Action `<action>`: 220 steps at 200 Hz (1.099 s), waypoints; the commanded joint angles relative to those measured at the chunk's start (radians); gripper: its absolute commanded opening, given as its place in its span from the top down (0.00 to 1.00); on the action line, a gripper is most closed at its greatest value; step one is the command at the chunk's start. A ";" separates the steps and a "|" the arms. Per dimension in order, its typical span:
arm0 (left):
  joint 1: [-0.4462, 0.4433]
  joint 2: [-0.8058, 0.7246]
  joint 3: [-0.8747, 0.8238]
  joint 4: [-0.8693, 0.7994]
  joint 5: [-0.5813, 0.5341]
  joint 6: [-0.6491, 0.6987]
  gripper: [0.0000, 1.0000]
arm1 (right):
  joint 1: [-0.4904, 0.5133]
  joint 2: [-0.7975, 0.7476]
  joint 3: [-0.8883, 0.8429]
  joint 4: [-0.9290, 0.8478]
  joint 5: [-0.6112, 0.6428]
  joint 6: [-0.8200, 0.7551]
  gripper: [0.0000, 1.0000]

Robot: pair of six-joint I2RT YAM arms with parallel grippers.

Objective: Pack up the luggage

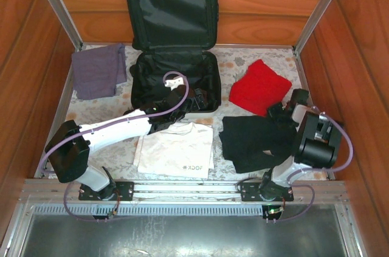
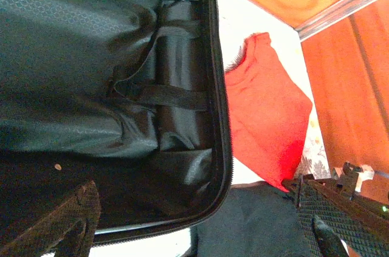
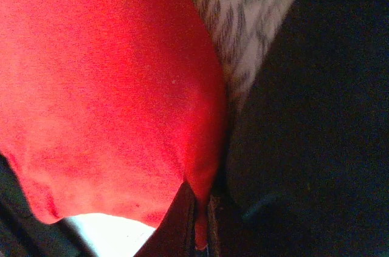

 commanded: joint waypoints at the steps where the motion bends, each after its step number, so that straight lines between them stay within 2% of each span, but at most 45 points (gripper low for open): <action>1: -0.004 -0.009 0.020 -0.041 0.035 0.042 0.12 | 0.069 -0.059 -0.035 0.109 -0.031 0.180 0.85; 11: -0.002 0.000 0.041 -0.076 0.039 0.052 0.13 | 0.099 -0.046 0.012 0.085 -0.072 0.149 0.58; 16: -0.004 0.003 0.049 -0.089 0.042 0.059 0.12 | 0.110 -0.032 0.047 0.048 -0.096 0.117 0.50; 28: -0.003 0.014 0.067 -0.112 0.048 0.071 0.13 | 0.134 0.005 0.158 -0.089 -0.142 0.015 0.35; 48: -0.002 0.025 0.078 -0.125 0.054 0.075 0.12 | 0.145 0.037 0.311 -0.330 -0.120 -0.178 0.25; 74: -0.002 0.044 0.097 -0.135 0.060 0.092 0.12 | 0.145 0.061 0.476 -0.618 0.061 -0.416 0.22; 91: -0.003 0.062 0.121 -0.143 0.061 0.116 0.12 | 0.145 0.077 0.566 -0.706 0.198 -0.506 0.21; 102: -0.002 0.074 0.141 -0.150 0.063 0.135 0.12 | 0.142 0.139 0.635 -0.729 0.247 -0.544 0.19; 136: -0.002 0.110 0.198 -0.167 0.083 0.175 0.12 | 0.130 0.372 0.975 -0.739 0.268 -0.660 0.17; 167: -0.003 0.141 0.225 -0.174 0.124 0.172 0.12 | 0.119 0.637 1.345 -0.802 0.203 -0.792 0.17; 168: -0.002 0.142 0.225 -0.174 0.125 0.170 0.12 | 0.119 0.645 1.351 -0.806 0.205 -0.794 0.15; 169: -0.002 0.143 0.226 -0.174 0.125 0.169 0.12 | 0.119 0.651 1.365 -0.810 0.209 -0.797 0.08; 171: -0.003 0.144 0.226 -0.174 0.128 0.168 0.12 | 0.119 0.665 1.387 -0.817 0.213 -0.802 0.01; 179: -0.003 0.151 0.230 -0.174 0.140 0.166 0.12 | 0.119 0.715 1.463 -0.837 0.233 -0.821 0.01; 195: -0.005 0.172 0.247 -0.173 0.167 0.171 0.12 | 0.118 0.789 1.564 -0.850 0.273 -0.854 0.01; 220: -0.005 0.221 0.287 -0.171 0.211 0.168 0.12 | 0.114 0.871 1.631 -0.823 0.340 -0.878 0.00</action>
